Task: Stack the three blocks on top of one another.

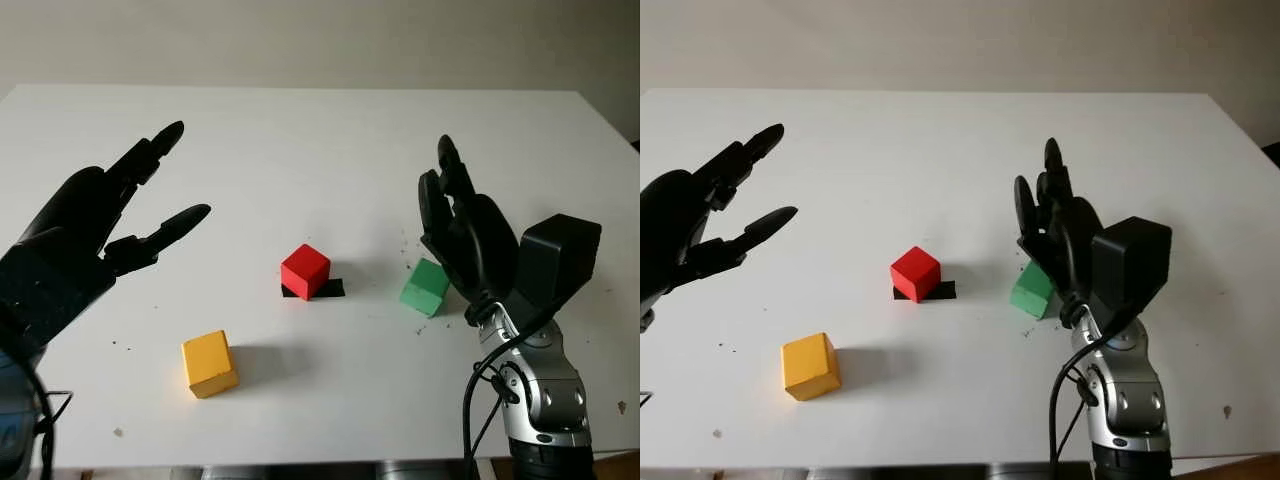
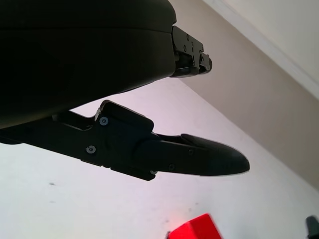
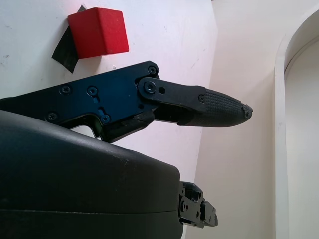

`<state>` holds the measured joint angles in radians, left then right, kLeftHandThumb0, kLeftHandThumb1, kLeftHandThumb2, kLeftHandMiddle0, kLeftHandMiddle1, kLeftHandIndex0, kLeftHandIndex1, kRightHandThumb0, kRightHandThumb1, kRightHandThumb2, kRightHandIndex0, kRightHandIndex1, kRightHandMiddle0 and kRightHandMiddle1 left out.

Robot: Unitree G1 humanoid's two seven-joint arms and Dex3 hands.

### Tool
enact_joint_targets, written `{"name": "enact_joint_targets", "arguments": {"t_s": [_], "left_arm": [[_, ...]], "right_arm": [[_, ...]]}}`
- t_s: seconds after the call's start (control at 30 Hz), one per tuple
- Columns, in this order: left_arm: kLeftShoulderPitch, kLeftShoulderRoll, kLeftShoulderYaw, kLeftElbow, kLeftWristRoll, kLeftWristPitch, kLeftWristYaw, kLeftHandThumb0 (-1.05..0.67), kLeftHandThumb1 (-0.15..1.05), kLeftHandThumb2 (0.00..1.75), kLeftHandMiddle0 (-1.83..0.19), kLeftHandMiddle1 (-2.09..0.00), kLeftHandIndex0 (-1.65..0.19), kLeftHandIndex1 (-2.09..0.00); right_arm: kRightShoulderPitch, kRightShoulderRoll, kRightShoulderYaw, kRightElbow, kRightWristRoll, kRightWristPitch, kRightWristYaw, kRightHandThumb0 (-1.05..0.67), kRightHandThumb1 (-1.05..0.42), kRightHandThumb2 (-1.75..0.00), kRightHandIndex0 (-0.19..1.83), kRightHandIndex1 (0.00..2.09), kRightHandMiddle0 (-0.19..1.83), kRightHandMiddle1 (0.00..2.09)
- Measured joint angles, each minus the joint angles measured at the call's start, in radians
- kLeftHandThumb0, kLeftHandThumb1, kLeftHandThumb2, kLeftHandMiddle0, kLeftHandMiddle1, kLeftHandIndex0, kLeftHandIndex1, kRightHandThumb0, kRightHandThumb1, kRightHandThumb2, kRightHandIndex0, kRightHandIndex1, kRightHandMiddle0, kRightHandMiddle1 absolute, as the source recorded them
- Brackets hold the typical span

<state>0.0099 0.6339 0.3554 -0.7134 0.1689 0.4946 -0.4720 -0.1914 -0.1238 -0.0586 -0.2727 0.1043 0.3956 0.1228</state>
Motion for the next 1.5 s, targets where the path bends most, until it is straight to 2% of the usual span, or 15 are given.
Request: {"name": "enact_joint_targets", "arguments": {"t_s": [0.27, 0.53, 0.67, 0.8, 1.13, 1.3, 1.5], "left_arm": [[0.166, 0.097, 0.136, -0.156, 0.033, -0.083, -0.112, -0.87, 0.97, 0.04, 0.06, -0.05, -0.2, -0.07], [0.265, 0.096, 0.159, -0.225, 0.035, -0.136, -0.156, -0.9, 0.97, 0.05, 0.06, -0.05, -0.21, -0.07], [0.318, 0.083, 0.153, -0.246, 0.033, -0.16, -0.17, -0.87, 0.99, 0.06, 0.09, -0.05, -0.19, -0.05], [0.36, 0.077, 0.127, -0.255, 0.07, -0.203, -0.177, -0.92, 1.04, 0.08, 0.06, -0.06, -0.22, -0.07], [0.448, 0.048, 0.075, -0.26, 0.158, -0.277, -0.177, -0.98, 1.05, 0.11, 0.06, -0.05, -0.21, -0.05], [0.488, 0.007, 0.036, -0.267, 0.256, -0.317, -0.151, -0.97, 1.05, 0.17, 0.07, -0.05, -0.23, -0.06], [0.516, -0.045, -0.036, -0.267, 0.435, -0.361, -0.116, -0.96, 1.05, 0.16, 0.06, -0.05, -0.27, -0.08]], "right_arm": [[-0.004, -0.001, -0.005, 0.005, 0.004, -0.006, 0.003, -0.71, -1.05, -0.6, -0.19, 0.0, -0.19, 0.0], [-0.006, -0.001, -0.007, 0.006, 0.006, -0.009, 0.007, -0.72, -1.05, -0.6, -0.19, 0.0, -0.19, 0.0], [-0.006, -0.001, -0.008, 0.006, 0.009, -0.009, 0.007, -0.72, -1.05, -0.6, -0.19, 0.0, -0.19, 0.0], [-0.005, -0.001, -0.009, 0.006, 0.011, -0.009, 0.009, -0.7, -1.05, -0.61, -0.19, 0.0, -0.19, 0.0], [-0.004, -0.001, -0.012, 0.006, 0.017, -0.009, 0.013, -0.72, -1.05, -0.6, -0.19, 0.0, -0.19, 0.0], [-0.004, -0.001, -0.012, 0.006, 0.017, -0.009, 0.017, -0.7, -1.05, -0.61, -0.19, 0.0, -0.19, 0.0], [-0.004, -0.001, -0.012, 0.006, 0.017, -0.009, 0.013, -0.7, -1.05, -0.61, -0.19, 0.0, -0.19, 0.0]]}}
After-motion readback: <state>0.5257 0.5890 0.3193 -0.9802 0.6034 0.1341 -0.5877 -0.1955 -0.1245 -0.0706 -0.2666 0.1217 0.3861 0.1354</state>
